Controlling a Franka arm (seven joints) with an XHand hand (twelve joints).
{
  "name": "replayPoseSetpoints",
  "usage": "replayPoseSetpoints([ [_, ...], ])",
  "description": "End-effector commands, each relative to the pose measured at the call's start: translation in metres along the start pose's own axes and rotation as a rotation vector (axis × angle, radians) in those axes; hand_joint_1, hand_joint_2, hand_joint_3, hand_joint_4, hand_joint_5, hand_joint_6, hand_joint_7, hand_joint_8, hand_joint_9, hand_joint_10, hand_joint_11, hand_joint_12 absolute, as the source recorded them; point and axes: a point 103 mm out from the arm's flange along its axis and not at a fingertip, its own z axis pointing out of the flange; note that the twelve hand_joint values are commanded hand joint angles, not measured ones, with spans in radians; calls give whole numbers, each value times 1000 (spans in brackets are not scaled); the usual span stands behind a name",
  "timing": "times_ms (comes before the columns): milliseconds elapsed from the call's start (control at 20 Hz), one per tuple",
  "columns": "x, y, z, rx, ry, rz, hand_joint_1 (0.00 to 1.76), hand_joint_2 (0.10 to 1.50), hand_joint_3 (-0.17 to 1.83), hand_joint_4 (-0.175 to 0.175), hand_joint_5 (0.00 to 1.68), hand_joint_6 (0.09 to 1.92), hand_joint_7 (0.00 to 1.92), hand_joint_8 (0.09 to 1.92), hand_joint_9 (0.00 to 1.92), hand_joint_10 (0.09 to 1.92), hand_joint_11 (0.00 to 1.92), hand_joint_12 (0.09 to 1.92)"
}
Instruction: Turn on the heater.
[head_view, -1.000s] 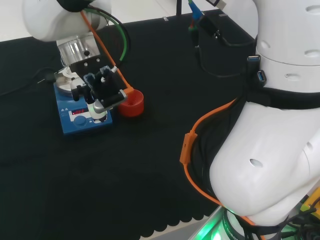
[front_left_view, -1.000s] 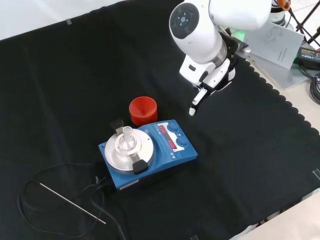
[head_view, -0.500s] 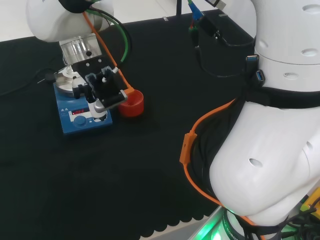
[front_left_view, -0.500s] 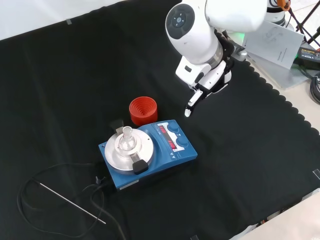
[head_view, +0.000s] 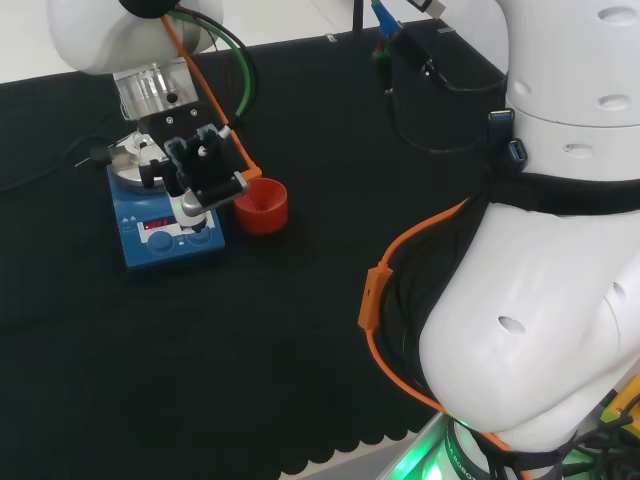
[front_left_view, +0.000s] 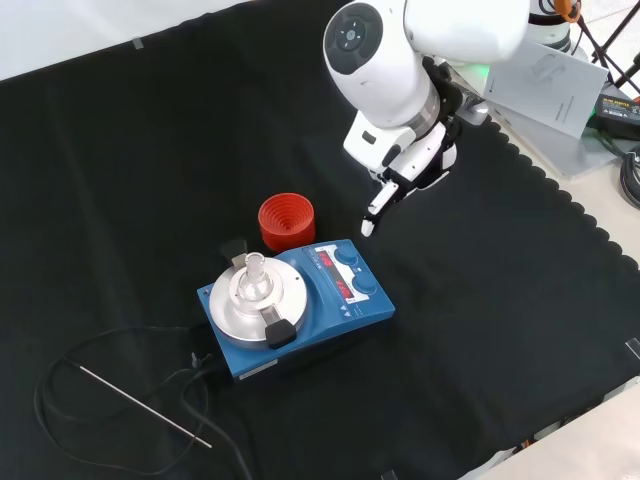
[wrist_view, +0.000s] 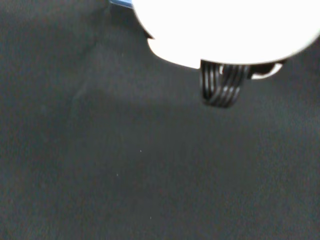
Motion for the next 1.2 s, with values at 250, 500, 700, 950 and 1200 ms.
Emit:
replayPoseSetpoints([
  [250, 1, 7, -2, 3, -6, 10, 1553, 420, 1425, -46, 73, 486, 1613, 1481, 1656, 1381, 1345, 1281],
  [500, 9, 18, 0, 13, -7, -1, 1553, 419, 1427, -46, 74, 483, 1612, 1482, 1656, 1382, 1348, 1282],
  [700, 12, 20, 0, 14, -2, -3, 1553, 417, 1429, -46, 74, 481, 1612, 1483, 1656, 1383, 1350, 1283],
  [950, 14, 25, 1, 22, -3, 3, 1552, 416, 1432, -46, 75, 479, 1613, 1484, 1657, 1384, 1350, 1284],
  [1200, 13, 26, 3, 18, 10, -1, 1552, 415, 1434, -46, 76, 477, 1613, 1485, 1658, 1386, 1350, 1285],
])
